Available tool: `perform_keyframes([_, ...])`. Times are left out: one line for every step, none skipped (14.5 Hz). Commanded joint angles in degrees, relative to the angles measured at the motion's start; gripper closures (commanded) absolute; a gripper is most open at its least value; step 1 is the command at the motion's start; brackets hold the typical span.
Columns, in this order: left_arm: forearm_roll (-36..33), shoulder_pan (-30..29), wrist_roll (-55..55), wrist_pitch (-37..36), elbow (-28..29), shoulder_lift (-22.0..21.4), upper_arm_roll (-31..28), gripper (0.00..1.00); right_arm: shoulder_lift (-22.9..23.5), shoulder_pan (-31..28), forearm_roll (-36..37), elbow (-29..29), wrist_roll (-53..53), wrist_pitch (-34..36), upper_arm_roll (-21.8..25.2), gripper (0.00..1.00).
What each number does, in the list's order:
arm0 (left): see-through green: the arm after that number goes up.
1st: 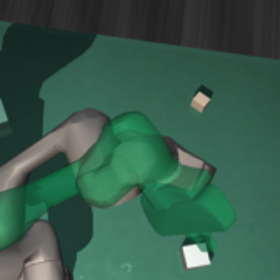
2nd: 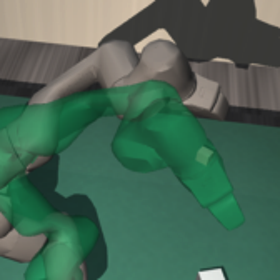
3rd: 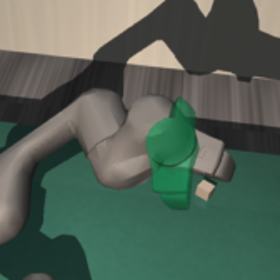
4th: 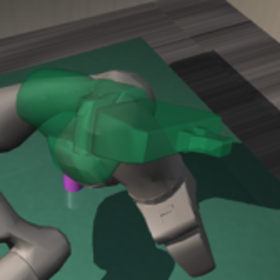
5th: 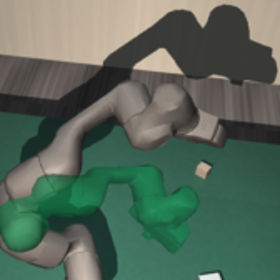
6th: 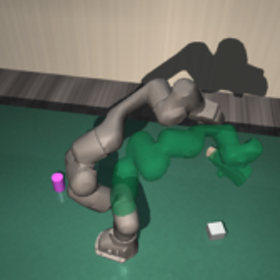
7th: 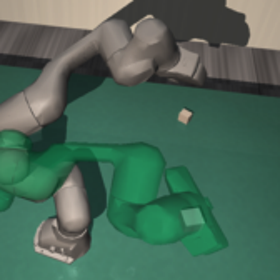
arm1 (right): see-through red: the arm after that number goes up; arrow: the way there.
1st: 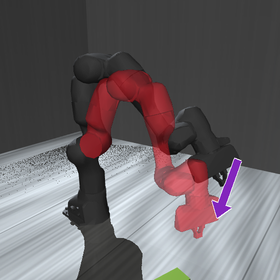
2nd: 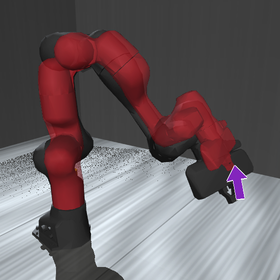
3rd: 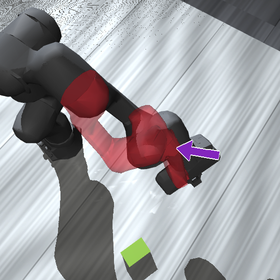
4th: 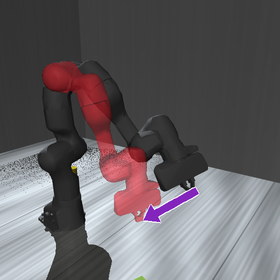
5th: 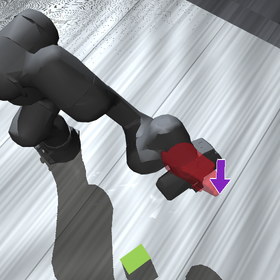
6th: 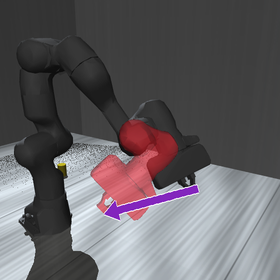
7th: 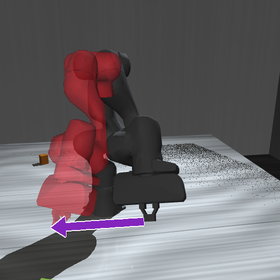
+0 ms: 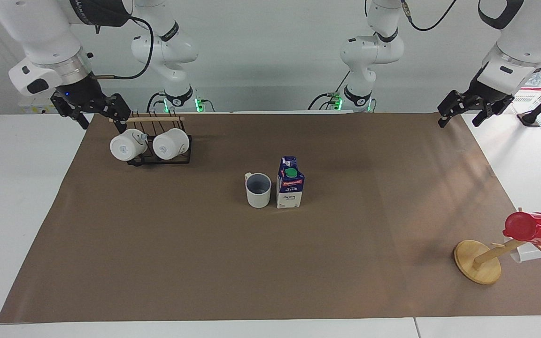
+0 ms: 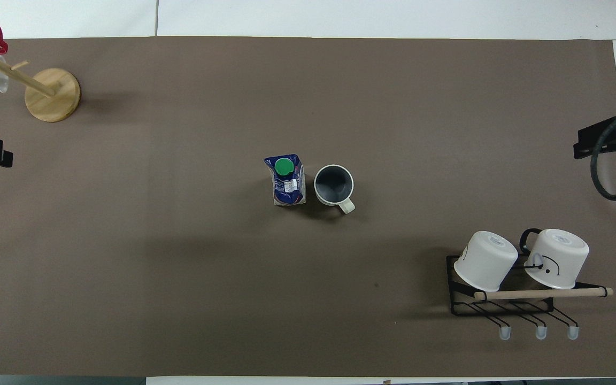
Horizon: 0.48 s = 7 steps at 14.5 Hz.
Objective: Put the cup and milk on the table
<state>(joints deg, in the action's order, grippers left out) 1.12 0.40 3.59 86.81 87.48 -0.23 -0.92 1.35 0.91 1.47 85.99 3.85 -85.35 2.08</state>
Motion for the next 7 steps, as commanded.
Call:
perform_keyframes([-0.7,-0.7,0.3,1.4,2.0,-1.4,0.5,0.0,-0.8,-0.8,-0.6,1.2,-1.6,-0.6,-0.2,0.0])
perform_keyframes([-0.7,-0.8,0.3,1.0,2.0,-1.4,0.5,0.0,-0.9,-0.8,-0.6,1.2,-1.6,-0.6,-0.2,0.0])
perform_keyframes([-0.7,-1.1,0.3,0.6,2.0,-1.5,0.5,0.0,-0.9,-0.8,-0.6,1.2,-1.6,-0.6,-0.2,0.0])
perform_keyframes([-0.7,-1.0,0.3,0.6,2.1,-1.5,0.5,0.0,-0.9,-0.8,-0.6,1.2,-1.7,-0.6,-0.2,0.0])
perform_keyframes([-0.7,-0.9,0.3,0.6,2.0,-1.5,0.5,0.0,-0.9,-0.8,-0.6,1.2,-1.7,-0.6,-0.2,0.0])
perform_keyframes([-0.7,-0.6,0.3,0.6,2.1,-1.5,0.6,0.0,-0.9,-0.9,-0.6,1.2,-1.7,-0.6,-0.3,0.0])
perform_keyframes([-0.7,-0.3,0.3,0.6,2.0,-1.5,0.6,0.0,-0.9,-0.9,-0.6,1.2,-1.7,-0.6,-0.2,0.0])
